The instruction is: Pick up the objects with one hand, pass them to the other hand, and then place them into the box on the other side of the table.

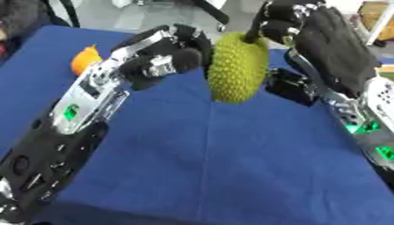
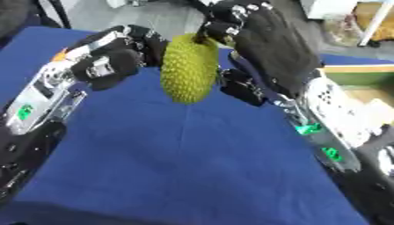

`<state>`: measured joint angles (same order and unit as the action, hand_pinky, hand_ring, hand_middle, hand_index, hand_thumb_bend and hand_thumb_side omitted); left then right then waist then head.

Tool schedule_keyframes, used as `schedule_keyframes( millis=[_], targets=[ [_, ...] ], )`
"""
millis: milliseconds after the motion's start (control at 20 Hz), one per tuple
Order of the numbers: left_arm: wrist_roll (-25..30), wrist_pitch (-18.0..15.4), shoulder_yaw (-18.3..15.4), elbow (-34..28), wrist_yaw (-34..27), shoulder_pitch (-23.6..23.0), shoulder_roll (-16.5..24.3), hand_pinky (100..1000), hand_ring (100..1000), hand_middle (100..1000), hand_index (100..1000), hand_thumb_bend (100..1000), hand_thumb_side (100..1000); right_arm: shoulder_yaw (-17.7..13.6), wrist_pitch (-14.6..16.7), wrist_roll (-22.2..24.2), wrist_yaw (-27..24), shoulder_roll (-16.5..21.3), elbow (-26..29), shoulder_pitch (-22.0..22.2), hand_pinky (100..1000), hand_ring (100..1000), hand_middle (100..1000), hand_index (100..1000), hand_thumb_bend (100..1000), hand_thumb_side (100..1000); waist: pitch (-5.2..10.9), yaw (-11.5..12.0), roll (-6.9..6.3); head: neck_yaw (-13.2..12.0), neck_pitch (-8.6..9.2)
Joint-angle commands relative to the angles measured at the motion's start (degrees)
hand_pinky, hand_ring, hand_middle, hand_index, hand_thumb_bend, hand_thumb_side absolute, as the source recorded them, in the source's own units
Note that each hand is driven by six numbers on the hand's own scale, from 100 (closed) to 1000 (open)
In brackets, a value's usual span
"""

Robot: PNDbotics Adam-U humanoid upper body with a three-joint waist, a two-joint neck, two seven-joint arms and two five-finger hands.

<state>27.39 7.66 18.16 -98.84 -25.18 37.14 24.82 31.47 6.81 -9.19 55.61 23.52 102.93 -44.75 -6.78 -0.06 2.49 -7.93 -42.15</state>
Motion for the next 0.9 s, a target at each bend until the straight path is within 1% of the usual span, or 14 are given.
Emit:
schedule_keyframes(
  millis=[50, 200, 300, 400, 600, 750, 900],
  targets=[
    [-1.30, -0.65, -1.48, -0.98, 0.97, 1.17, 0.91, 737, 669, 654, 716, 666, 537, -0.42, -0.15, -0.79, -1.62, 1.21, -0.09, -0.43, 641, 528, 519, 311, 100, 100, 0.88, -0.22, 0.42, 0.17, 0.70],
    [-2.56, -1.49, -2.76, -0.88, 2.04, 1.04, 1.35, 738, 672, 658, 720, 667, 539, -0.98, -0.78, -1.05, -3.16, 2.35, 0.21, 0.12, 639, 527, 518, 304, 100, 100, 0.92, -0.35, 0.47, 0.19, 0.69],
    [-3.64, -2.04, -3.92, -0.74, 2.42, 0.95, 1.91, 739, 673, 660, 721, 667, 538, -1.92, -1.73, -1.34, -4.54, 3.63, 0.78, 0.79, 638, 527, 518, 299, 100, 100, 0.96, -0.44, 0.50, 0.13, 0.67],
    [-4.92, -2.66, -5.28, -0.57, 3.05, 0.69, 2.68, 739, 674, 661, 723, 666, 538, -3.16, -2.95, -1.56, -5.98, 5.37, 1.52, 1.56, 638, 528, 518, 295, 100, 100, 1.00, -0.52, 0.54, 0.19, 0.68],
    [-7.87, -3.88, -8.22, -0.36, 3.75, -0.56, 4.70, 737, 673, 661, 723, 666, 536, -6.52, -6.59, -2.13, -9.28, 10.11, 2.44, 3.93, 631, 524, 516, 282, 100, 100, 0.98, -0.60, 0.64, 0.54, 0.98],
    [-9.98, -4.56, -10.23, -0.52, 3.63, -2.04, 6.37, 736, 671, 661, 723, 665, 537, -10.16, -10.32, -3.82, -11.45, 13.84, 0.71, 6.85, 625, 520, 513, 271, 100, 100, 0.92, -0.53, 0.67, 0.80, 1.07],
    [-11.26, -4.95, -11.56, -1.12, 3.24, -3.80, 7.78, 735, 668, 659, 722, 660, 542, -13.89, -14.02, -5.98, -12.59, 16.19, -4.28, 9.40, 622, 519, 512, 267, 100, 100, 0.91, -0.36, 0.65, 0.96, 1.10]
  ],
)
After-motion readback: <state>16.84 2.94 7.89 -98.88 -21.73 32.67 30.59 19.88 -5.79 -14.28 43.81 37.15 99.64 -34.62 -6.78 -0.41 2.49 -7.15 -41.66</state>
